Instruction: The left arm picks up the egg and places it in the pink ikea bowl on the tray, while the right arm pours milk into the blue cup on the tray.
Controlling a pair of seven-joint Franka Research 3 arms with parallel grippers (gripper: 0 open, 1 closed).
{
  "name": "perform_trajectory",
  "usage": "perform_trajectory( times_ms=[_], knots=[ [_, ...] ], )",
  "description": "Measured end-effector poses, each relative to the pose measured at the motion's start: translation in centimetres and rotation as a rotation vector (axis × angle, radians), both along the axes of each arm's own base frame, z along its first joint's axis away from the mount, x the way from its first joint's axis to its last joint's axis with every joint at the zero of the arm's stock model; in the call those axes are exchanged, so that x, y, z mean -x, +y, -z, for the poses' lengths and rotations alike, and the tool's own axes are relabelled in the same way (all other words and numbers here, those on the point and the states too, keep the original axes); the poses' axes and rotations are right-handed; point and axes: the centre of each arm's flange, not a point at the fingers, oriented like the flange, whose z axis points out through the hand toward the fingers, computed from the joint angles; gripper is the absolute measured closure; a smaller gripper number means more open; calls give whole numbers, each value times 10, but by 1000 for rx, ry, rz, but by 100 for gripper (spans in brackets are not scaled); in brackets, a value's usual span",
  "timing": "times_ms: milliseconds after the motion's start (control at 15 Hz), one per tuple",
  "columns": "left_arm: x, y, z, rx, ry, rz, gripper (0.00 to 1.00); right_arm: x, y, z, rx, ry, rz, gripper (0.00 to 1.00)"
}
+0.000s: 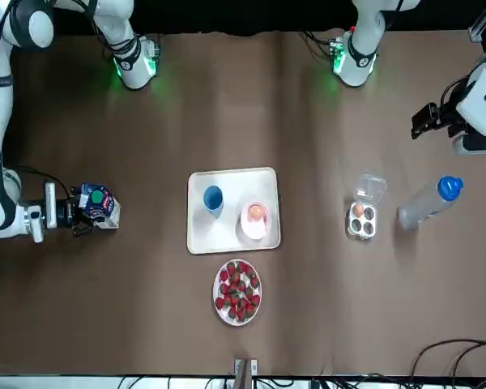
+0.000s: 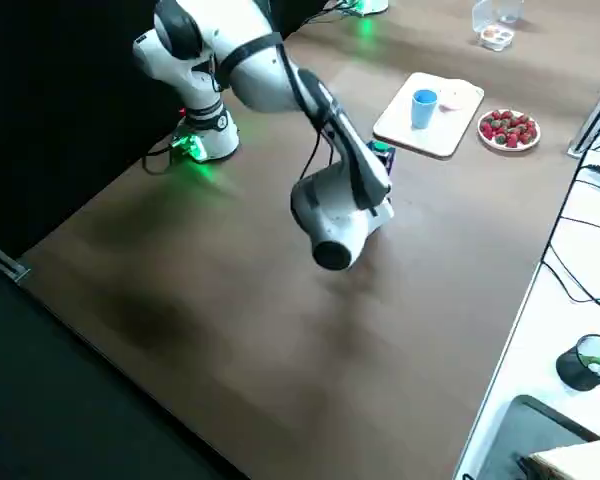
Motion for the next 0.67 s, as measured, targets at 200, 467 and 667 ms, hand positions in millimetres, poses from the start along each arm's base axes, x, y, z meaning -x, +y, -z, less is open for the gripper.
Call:
perform_trajectory(
  times_ms=[200, 467, 667],
  knots=[
    [0, -1, 1, 0, 0, 3, 0, -13, 16, -49, 114, 71, 29, 32],
    [0, -3, 1, 0, 1, 8, 0, -21, 67, -128, 258, 140, 50, 38],
    [0, -4, 1, 0, 2, 9, 0, -15, 116, -171, 364, 219, 79, 38]
  ],
)
